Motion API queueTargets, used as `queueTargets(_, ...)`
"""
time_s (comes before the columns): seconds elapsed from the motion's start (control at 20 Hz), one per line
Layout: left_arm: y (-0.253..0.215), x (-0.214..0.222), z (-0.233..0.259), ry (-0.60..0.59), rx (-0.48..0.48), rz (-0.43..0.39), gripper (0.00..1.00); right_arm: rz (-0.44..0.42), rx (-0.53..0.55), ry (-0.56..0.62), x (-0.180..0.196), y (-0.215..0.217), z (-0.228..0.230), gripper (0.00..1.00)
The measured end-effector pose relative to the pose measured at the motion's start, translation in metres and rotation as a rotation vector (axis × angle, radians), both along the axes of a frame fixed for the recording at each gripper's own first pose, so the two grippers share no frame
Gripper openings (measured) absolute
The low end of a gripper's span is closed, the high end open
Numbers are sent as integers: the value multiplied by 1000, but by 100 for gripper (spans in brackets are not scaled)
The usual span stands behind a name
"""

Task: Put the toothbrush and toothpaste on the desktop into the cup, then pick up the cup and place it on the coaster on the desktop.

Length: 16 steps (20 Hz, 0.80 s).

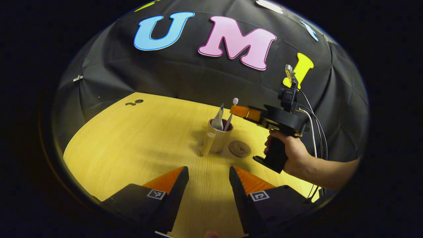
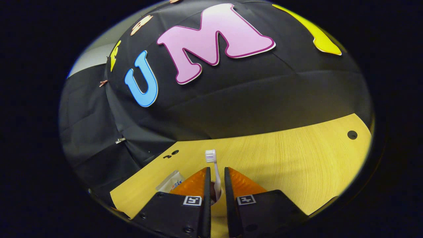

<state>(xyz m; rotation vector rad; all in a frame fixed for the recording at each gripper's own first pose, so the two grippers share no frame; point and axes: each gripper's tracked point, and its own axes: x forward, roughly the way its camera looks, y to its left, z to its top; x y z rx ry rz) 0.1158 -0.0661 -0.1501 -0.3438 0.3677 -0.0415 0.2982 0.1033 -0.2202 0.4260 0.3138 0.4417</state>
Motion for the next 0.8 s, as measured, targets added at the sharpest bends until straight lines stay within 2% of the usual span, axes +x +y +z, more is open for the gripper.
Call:
queueTargets(0.2, 2, 8, 4, 0, 21, -5, 77, -15, 27, 35, -17, -5, 1, 31)
queueTargets(0.25, 1, 10, 5, 2, 26, -7, 77, -17, 36, 43, -23, -6, 2, 15)
queueTargets(0.3, 2, 11, 5, 8, 31, -9, 77, -16, 43, 50, -30, -6, 3, 15)
queueTargets(0.35, 1, 13, 3, 13, 35, -11, 77, -13, 45, 58, -38, -7, 4, 33)
queueTargets(0.4, 2, 16, 3, 19, 39, -14, 77, -12, 43, 66, -46, -8, 4, 37)
queueTargets(0.45, 2, 19, 3, 27, 45, -18, 77, -12, 45, 73, -53, -11, 4, 21)
queueTargets(0.5, 4, 22, 2, 34, 52, -25, 77, -14, 49, 83, -60, -13, 4, 41)
queueTargets(0.55, 4, 24, 2, 40, 58, -31, 77, -17, 57, 95, -66, -15, 4, 44)
queueTargets(0.65, 6, 31, 2, 52, 70, -44, 77, -23, 71, 119, -82, -20, 3, 28)
queueTargets(0.7, 8, 33, 2, 56, 79, -48, 77, -23, 70, 129, -91, -22, 1, 47)
queueTargets(0.75, 9, 37, 1, 60, 86, -54, 77, -19, 65, 137, -99, -23, -2, 49)
queueTargets(0.8, 10, 41, 3, 57, 92, -60, 77, -15, 62, 147, -107, -24, -5, 35)
